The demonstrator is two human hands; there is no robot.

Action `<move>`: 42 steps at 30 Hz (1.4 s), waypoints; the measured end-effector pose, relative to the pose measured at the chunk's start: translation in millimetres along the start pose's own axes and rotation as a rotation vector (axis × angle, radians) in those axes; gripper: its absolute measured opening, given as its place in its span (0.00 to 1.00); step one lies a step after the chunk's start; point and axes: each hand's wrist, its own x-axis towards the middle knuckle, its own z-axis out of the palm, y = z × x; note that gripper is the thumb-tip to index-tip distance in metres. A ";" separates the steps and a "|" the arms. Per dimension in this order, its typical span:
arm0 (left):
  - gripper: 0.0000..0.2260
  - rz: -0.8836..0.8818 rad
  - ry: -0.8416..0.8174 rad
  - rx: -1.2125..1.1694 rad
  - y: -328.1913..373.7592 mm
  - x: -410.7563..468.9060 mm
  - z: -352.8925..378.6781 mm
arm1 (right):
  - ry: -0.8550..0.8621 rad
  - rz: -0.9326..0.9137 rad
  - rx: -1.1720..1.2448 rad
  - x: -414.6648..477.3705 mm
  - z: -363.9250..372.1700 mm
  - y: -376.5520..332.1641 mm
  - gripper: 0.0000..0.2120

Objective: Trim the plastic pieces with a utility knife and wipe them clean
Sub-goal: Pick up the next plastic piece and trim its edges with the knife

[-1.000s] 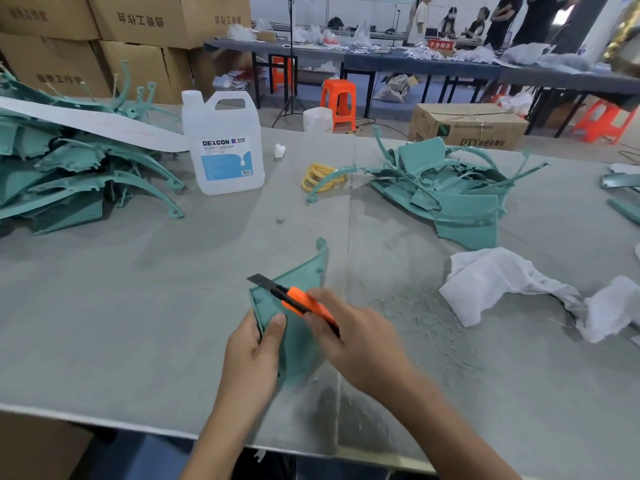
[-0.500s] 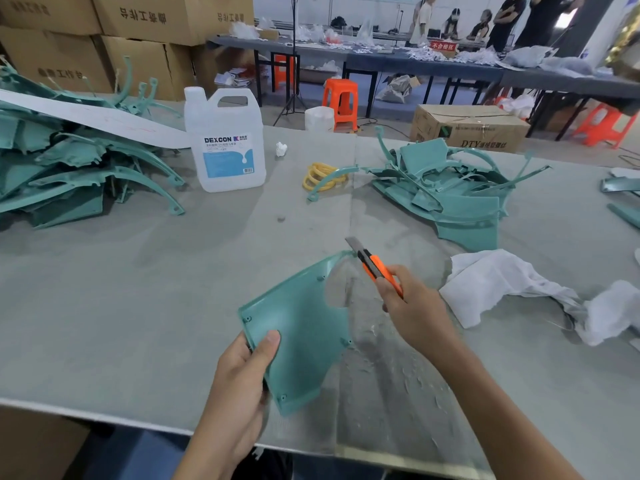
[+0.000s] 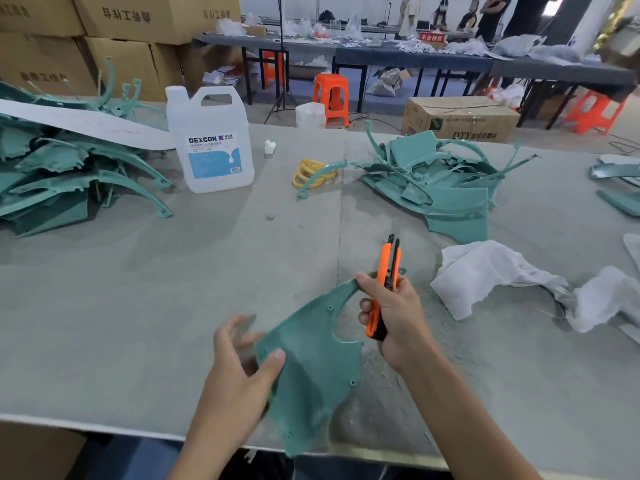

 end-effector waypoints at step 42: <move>0.35 0.245 0.025 0.621 1.1 22.7 64.1 | -0.335 -0.393 -1.993 -18.9 -16.7 -92.9 0.14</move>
